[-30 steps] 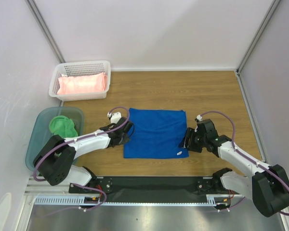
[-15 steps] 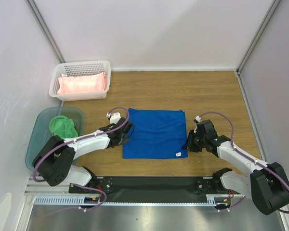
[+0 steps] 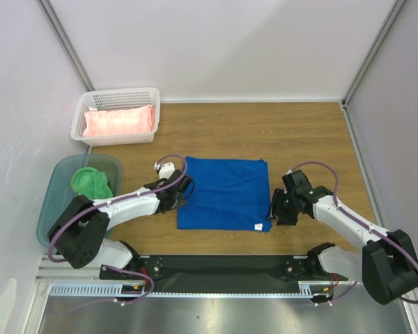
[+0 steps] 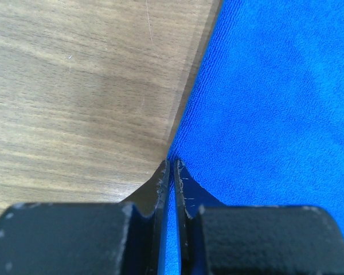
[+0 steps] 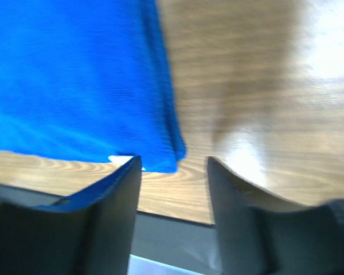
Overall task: Fold and stack the towels
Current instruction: Fold the towel
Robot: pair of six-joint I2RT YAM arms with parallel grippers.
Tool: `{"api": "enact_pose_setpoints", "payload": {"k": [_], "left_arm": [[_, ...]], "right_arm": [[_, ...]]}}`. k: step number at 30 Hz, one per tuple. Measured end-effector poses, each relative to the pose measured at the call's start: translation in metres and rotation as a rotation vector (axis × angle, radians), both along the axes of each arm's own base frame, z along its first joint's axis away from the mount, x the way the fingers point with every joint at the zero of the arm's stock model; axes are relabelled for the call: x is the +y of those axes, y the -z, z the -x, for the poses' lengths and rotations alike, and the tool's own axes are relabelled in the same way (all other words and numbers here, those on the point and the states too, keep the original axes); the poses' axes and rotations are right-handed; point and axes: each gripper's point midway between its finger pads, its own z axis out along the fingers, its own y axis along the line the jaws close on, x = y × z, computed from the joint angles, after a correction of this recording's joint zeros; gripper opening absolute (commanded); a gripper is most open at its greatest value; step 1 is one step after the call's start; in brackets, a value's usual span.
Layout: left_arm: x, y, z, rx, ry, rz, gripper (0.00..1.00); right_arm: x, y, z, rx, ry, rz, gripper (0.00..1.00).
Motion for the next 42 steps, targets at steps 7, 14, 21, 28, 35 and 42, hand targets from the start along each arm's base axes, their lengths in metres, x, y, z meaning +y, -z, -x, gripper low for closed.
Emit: {"api": "enact_pose_setpoints", "payload": {"k": [7, 14, 21, 28, 35, 42], "left_arm": [[0.000, 0.000, 0.000, 0.002, 0.009, -0.005, 0.11], [0.004, -0.005, 0.003, 0.006, 0.025, -0.018, 0.45], [0.007, -0.066, 0.005, -0.112, 0.024, 0.065, 0.58], [-0.005, -0.093, 0.034, -0.178, 0.020, 0.284, 0.41], [-0.017, -0.040, 0.076, 0.019, 0.035, 0.263, 0.42], [-0.033, -0.034, 0.088, 0.056, 0.010, 0.321, 0.35]], "right_arm": [[-0.007, -0.007, -0.001, 0.025, 0.010, 0.061, 0.58], [0.009, -0.038, -0.008, -0.094, -0.026, -0.030, 0.49], [0.014, -0.030, -0.017, -0.054, -0.031, -0.011, 0.40], [0.031, -0.038, -0.064, -0.104, -0.047, 0.001, 0.32], [0.052, -0.038, -0.128, -0.164, -0.072, 0.006, 0.29], [0.066, -0.021, -0.169, -0.183, -0.094, 0.010, 0.24]]}}
